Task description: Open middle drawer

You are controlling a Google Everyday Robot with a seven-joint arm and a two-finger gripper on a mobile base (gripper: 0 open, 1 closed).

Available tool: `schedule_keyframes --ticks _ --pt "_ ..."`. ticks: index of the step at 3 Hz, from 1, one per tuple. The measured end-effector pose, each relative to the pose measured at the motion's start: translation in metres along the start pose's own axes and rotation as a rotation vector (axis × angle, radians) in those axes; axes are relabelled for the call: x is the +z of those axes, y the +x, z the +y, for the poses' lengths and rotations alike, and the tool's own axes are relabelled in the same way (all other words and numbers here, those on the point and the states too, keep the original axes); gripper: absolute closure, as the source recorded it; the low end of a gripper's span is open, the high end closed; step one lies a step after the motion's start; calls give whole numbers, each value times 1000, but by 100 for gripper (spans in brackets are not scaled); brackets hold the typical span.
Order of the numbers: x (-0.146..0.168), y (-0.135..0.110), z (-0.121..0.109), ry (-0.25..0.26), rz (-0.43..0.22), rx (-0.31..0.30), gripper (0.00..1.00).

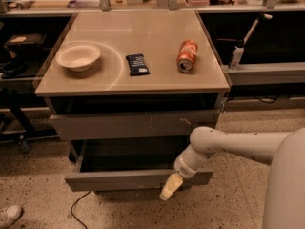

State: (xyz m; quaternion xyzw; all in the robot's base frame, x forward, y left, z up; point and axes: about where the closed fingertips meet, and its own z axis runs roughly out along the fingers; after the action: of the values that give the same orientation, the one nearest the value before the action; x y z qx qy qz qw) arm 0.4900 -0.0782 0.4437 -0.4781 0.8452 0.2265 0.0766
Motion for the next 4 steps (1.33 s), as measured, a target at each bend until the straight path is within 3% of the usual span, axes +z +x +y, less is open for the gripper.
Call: schedule_keyframes --ticks 1,2,3,4 --pt "-11 39 30 -26 62 39 0" --pt "-14 49 39 -35 79 53 0" --pt "-20 80 63 -61 124 84 0" --pt "-21 77 61 -67 127 60 0"
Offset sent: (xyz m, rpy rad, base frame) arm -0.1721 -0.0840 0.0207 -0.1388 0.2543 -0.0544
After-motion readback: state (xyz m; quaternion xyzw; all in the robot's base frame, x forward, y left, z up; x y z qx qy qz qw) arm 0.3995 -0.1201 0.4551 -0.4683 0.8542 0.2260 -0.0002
